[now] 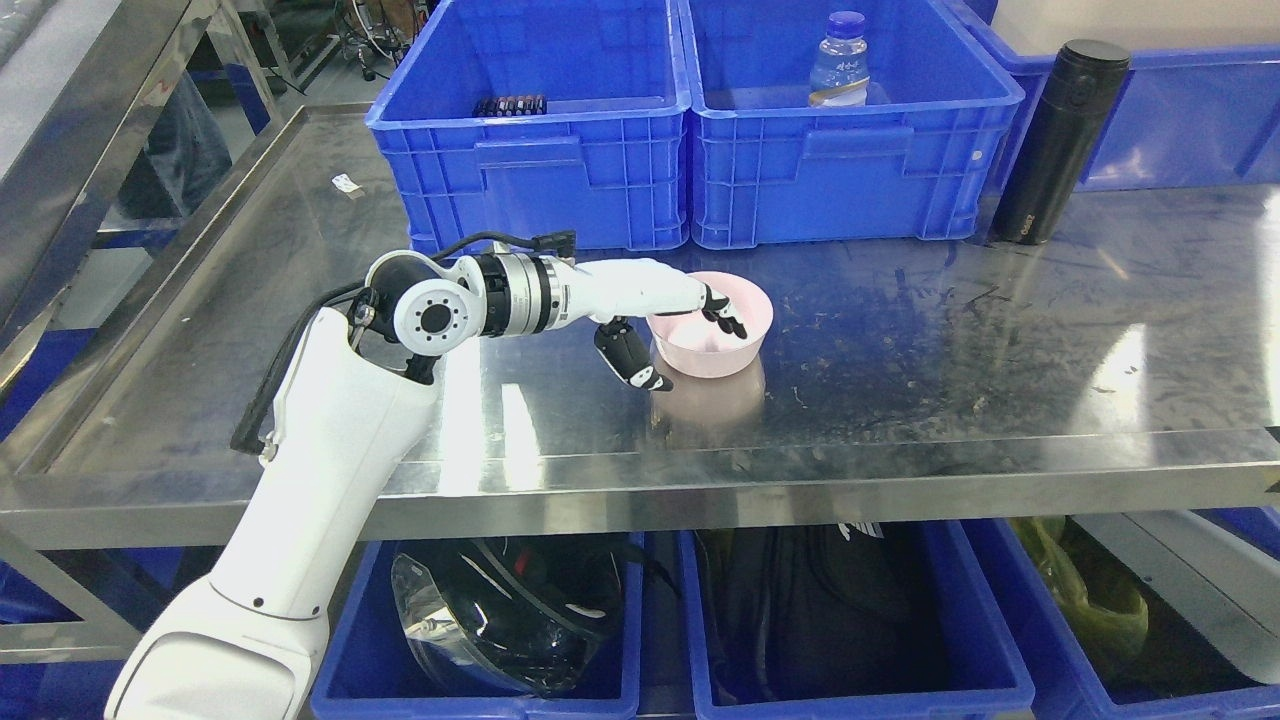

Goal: Stack pink IKEA bowl on shelf middle layer
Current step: 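Hook the left hand fingers over the pink bowl's rim and grasp it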

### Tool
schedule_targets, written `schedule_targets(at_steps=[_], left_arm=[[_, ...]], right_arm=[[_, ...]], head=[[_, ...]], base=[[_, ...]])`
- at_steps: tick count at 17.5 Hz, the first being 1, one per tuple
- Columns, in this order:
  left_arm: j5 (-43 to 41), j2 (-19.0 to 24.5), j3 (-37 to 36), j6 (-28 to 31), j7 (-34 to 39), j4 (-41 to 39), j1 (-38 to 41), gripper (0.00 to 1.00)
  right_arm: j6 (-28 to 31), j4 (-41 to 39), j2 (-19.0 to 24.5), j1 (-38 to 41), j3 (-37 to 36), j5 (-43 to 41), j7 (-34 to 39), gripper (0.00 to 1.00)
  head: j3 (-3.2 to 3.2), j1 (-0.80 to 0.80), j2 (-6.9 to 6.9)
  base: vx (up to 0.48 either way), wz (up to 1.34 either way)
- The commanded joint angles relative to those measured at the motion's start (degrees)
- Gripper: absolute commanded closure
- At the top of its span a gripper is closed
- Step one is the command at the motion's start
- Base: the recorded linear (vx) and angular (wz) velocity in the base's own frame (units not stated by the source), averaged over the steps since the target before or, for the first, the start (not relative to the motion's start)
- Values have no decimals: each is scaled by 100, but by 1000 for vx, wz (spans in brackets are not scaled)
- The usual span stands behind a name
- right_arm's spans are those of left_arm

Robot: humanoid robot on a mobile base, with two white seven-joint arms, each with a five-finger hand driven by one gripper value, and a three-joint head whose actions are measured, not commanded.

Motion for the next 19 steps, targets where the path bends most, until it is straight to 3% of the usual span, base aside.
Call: schedule_targets(at_steps=[1,6,10,11,15,19], left_arm=[[-257,-190,-140,-300,-19,588,-28,37],[-460,-436,1,-618,-36,958,-28,52],[-460,-858,913,-1285,-54,1477,-54,94],[-460,-945,1133,-1538,-123,1503,-63,100],[-137,-1157,1530,-1725,-194,1486,-37,100],[199,-1268,1680,-2270,-194,1145,-72,100]], right_arm=[[-3,-100,-100,26,0,0,-1,0],[-3,-100,-100,26,0,0,-1,0],[-3,-100,-100,26,0,0,-1,0],[-3,-100,-100,26,0,0,-1,0],[-3,-100,-100,26,0,0,-1,0],[-3,-100,-100,26,0,0,-1,0]], head=[[0,0,0],[0,0,0],[0,0,0],[0,0,0],[0,0,0],[0,0,0]], base=[[0,0],[0,0],[0,0],[0,0],[0,0],[0,0]])
